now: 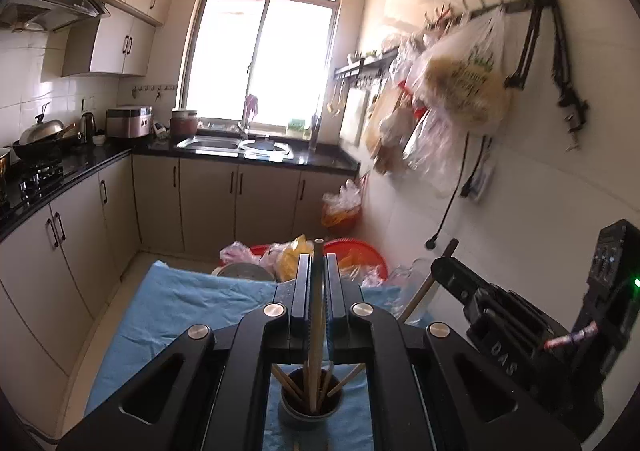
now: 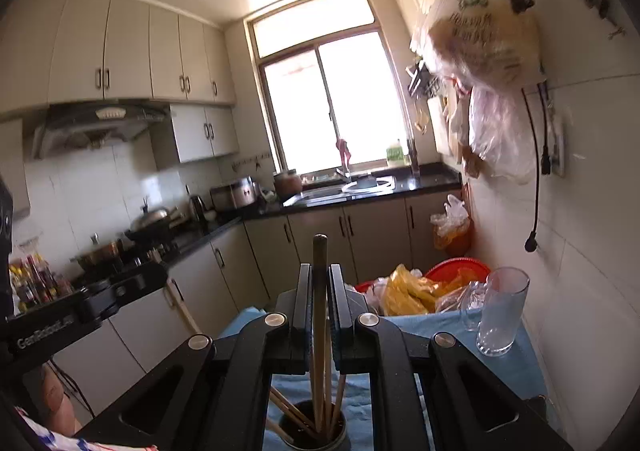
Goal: Organize utensils
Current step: 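Lift both chopsticks upright and lower them into the grey holder cup, then open both grippers to drop the chopsticks into the cup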
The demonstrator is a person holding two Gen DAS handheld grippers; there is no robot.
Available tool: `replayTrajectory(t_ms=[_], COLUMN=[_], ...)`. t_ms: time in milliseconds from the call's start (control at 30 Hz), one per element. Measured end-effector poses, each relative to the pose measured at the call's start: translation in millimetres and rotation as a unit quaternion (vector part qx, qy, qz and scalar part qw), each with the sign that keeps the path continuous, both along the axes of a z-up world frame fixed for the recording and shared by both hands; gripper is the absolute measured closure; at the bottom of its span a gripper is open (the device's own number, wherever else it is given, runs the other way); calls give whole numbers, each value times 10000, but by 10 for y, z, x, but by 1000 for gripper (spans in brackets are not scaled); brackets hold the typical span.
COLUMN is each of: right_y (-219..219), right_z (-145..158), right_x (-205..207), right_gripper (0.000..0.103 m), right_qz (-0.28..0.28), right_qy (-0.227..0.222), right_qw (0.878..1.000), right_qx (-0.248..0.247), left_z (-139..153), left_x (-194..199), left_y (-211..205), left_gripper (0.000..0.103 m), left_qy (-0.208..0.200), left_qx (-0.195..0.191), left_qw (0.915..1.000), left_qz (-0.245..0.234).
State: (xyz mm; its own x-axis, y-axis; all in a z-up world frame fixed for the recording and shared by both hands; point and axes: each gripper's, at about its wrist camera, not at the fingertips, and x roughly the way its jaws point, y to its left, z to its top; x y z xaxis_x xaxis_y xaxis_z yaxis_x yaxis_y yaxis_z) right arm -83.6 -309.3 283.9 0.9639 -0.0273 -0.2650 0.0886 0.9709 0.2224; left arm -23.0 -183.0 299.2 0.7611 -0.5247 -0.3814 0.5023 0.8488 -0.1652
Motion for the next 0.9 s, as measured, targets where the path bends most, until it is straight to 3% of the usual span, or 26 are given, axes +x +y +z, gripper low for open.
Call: replayTrajectory(t_ms=[300,800,900], right_y=[-71,-103,-85], right_z=[-532,-734,-706], right_x=[330,440,407], right_gripper=[95,94,80], right_qz=[28,115,124], right_qy=[633,900,890], right_qw=[9980,9957,9958], right_qx=[86,201,182], left_z=[-588,-570,-597], left_x=[342,100,37], left_y=[-161,37,107], left_gripper=[98,98,96], left_qy=[759,537,597], left_qx=[322,369,350], left_qw=[9966,9978,9974], left_qz=[-36,124,176])
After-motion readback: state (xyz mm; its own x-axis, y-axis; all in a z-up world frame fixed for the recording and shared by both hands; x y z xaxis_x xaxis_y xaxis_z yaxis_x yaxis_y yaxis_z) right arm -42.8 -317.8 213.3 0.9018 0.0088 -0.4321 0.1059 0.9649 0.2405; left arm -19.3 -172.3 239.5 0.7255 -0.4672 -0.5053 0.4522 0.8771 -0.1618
